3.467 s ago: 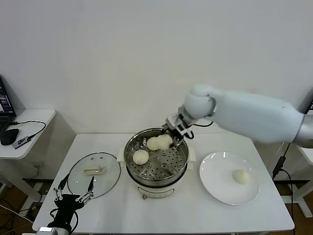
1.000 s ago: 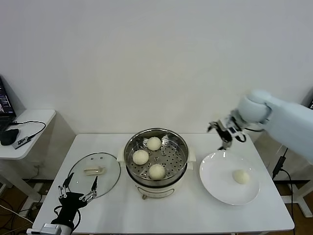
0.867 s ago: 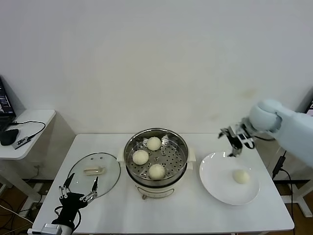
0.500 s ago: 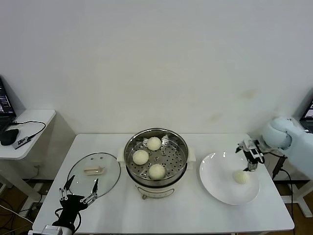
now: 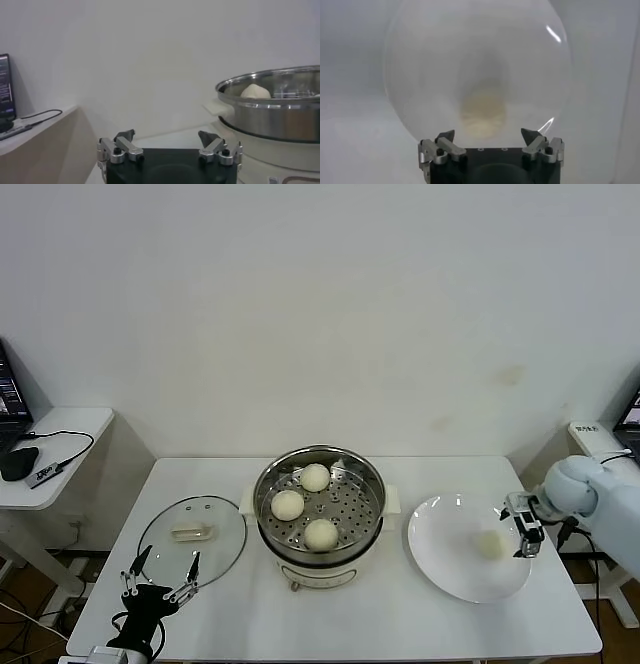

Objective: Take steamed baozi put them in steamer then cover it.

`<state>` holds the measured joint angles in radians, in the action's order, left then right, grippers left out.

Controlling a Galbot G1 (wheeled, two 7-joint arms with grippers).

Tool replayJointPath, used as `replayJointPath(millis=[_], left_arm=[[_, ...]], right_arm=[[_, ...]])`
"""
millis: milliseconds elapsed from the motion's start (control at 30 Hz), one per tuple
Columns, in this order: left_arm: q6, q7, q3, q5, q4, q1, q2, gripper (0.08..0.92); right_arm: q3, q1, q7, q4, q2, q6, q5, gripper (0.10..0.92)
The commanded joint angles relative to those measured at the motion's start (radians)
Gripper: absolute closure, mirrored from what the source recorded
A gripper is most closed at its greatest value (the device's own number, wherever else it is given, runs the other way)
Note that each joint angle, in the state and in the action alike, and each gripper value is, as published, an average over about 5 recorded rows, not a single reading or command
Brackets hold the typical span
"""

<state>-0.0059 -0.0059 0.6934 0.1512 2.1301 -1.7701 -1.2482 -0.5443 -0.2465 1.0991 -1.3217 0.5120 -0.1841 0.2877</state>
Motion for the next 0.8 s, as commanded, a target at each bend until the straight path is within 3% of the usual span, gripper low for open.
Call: replayJointPath(millis=[33, 367, 800], left_arm=[[0.0, 0.0, 0.0, 0.0, 0.001, 0.0, 0.001, 0.177], [0.0, 0.0, -0.001, -0.004, 0.002, 0.0, -0.003, 0.177], [-0.001, 0.0, -0.001, -0.009, 0.008, -0.005, -0.008, 0.177]], right_arm=[[0.059, -0.084, -0.024, 0.037, 0.028, -0.003, 0.025, 0.203], [0.077, -0.1, -0.051, 0.07, 0.061, -0.001, 0.038, 0.209], [0.077, -0.088, -0.061, 0.073, 0.083, -0.011, 0.043, 0.304]])
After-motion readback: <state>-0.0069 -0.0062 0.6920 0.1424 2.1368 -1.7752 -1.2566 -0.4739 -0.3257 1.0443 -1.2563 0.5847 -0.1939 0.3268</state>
